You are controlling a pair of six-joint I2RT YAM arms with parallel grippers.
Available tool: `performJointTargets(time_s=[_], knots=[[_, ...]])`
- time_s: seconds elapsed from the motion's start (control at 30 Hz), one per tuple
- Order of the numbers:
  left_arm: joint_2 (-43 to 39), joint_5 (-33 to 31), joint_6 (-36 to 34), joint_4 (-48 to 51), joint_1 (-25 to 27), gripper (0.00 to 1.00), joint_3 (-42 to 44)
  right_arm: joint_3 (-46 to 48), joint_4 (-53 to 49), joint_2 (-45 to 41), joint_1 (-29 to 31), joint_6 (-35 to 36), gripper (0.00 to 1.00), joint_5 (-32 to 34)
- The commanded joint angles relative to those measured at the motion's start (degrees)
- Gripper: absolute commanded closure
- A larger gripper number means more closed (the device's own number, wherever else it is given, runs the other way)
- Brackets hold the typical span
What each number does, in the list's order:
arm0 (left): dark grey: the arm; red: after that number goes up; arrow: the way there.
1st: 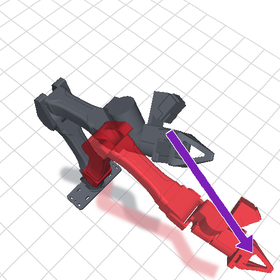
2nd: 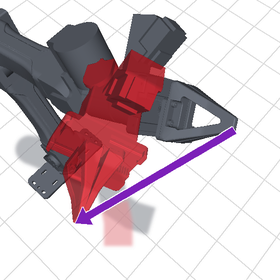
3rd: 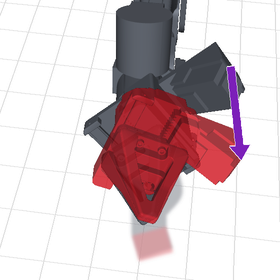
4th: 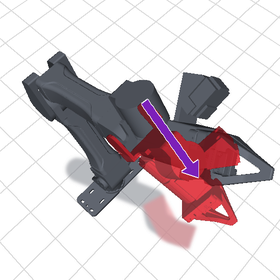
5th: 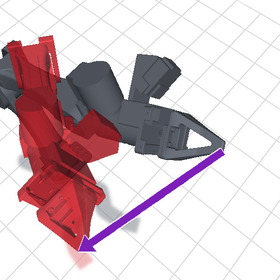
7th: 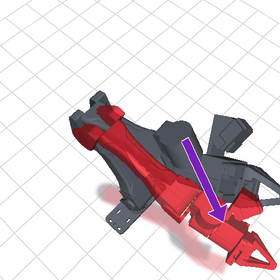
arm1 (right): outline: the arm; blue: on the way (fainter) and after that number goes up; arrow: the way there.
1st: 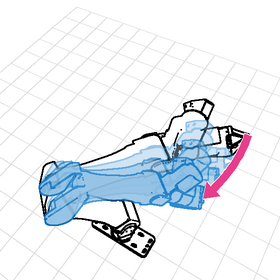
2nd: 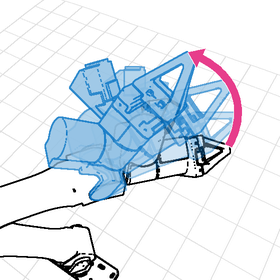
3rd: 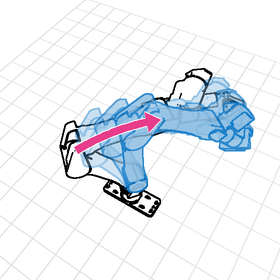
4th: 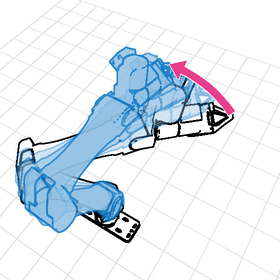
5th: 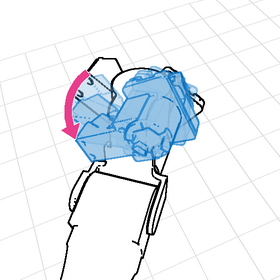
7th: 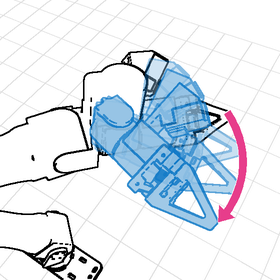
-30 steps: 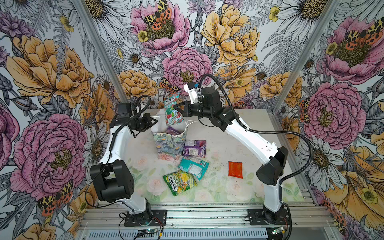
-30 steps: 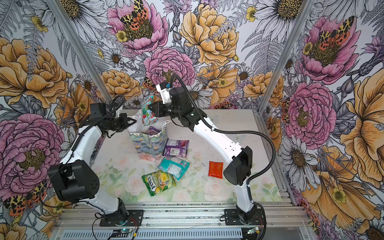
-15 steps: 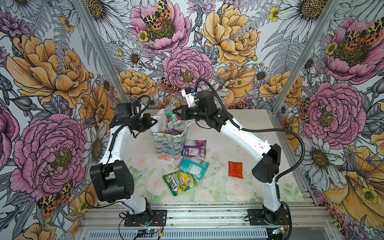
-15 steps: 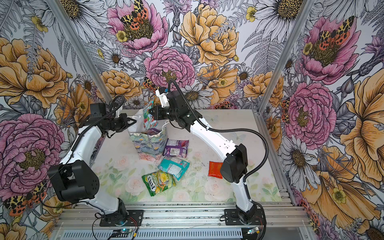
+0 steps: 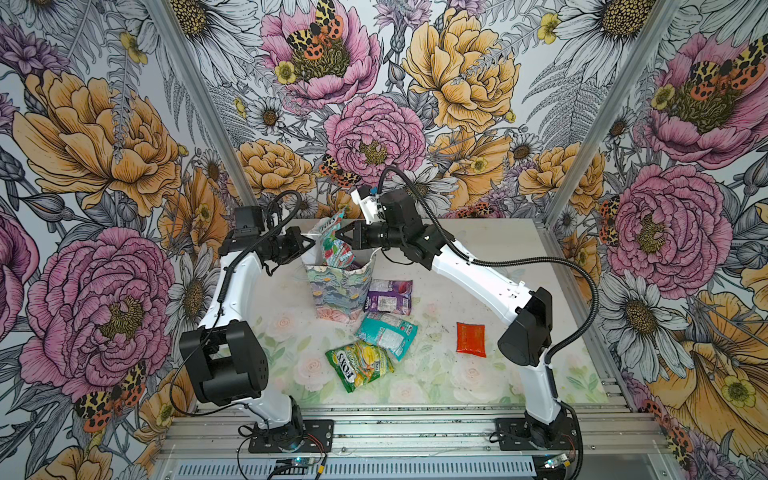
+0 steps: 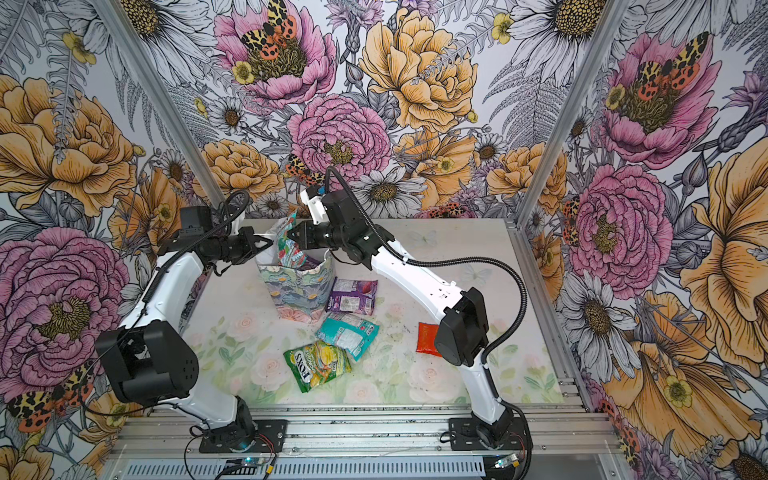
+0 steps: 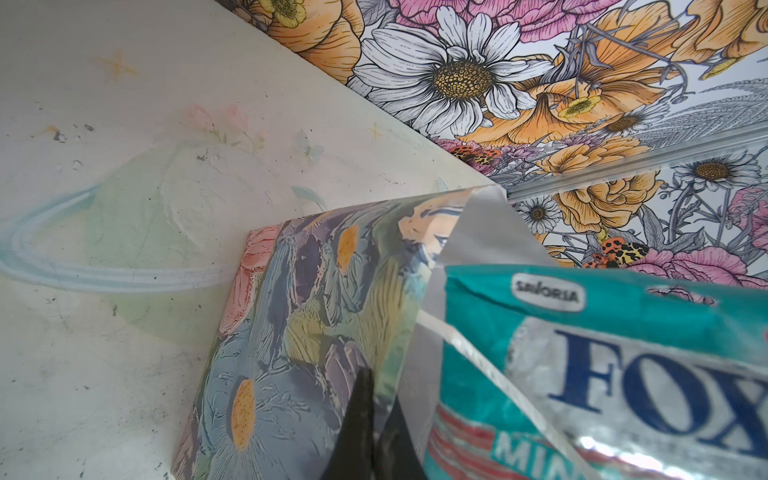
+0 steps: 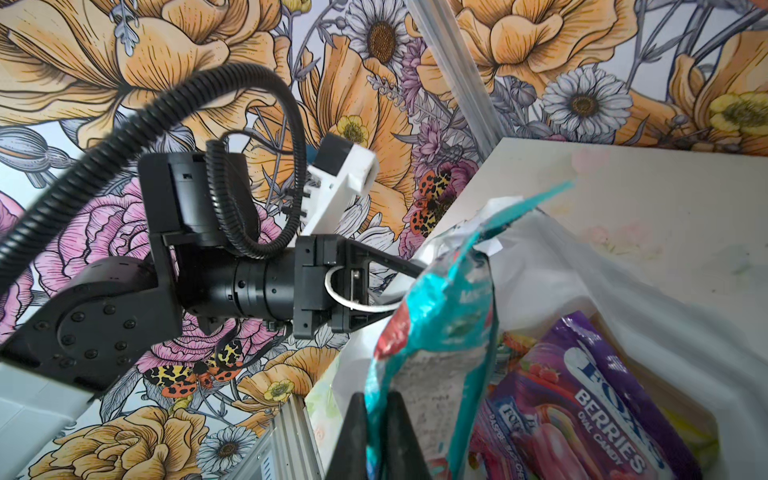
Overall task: Place the snacks into the paper bag
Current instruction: 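Lower the teal packet into the bag and open the right gripper, then withdraw the right gripper and move it toward the second teal packet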
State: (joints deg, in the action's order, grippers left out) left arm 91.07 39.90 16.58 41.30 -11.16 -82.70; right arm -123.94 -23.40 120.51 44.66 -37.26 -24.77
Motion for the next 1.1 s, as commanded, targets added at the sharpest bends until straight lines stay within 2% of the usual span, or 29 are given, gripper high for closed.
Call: performJointTargets(time_s=[0.0,0.23,0.27,0.4,0.5,0.6,0.63,0.77,0.93,1.07], knots=[[-2.0,-0.2,-0.3,0.3,0.0,1.0,0.7,-1.1,3.1,0.3,0.2,-0.9,1.0,-0.8],[-1.9,-0.2,-0.2,0.3,-0.1,1.0,0.7,-0.7,3.0,0.1,0.2,-1.0,1.0,-0.3],[-1.9,-0.3,-0.2,0.3,-0.2,1.0,0.7,-0.5,3.0,-0.1,0.1,-1.0,0.97,0.2],[-2.0,-0.2,-0.2,0.3,-0.1,1.0,0.7,1.8,3.0,-2.3,-0.3,-1.0,0.57,2.6],[-2.0,-0.2,-0.1,0.3,-0.2,1.0,0.7,3.3,3.0,-4.4,-0.8,-0.1,0.37,4.0],[-2.0,-0.2,-0.2,0.3,-0.2,1.0,0.7,3.8,2.9,-6.5,-1.0,1.9,0.13,5.1],[-2.0,-0.2,-0.2,0.3,-0.2,1.0,0.7,4.0,2.9,-7.4,-1.1,2.6,0.08,5.8],[-2.0,-0.3,-0.1,0.3,-0.3,1.0,0.8,5.1,2.9,-10.1,-1.2,4.5,0.01,8.1],[-2.1,-0.3,-0.2,0.3,-0.2,1.0,0.8,9.2,2.9,-14.3,-1.9,5.0,0.01,9.7],[-2.1,-0.4,-0.3,0.3,-0.2,1.0,0.9,18.0,2.9,-20.9,-2.6,5.2,0.03,12.4]])
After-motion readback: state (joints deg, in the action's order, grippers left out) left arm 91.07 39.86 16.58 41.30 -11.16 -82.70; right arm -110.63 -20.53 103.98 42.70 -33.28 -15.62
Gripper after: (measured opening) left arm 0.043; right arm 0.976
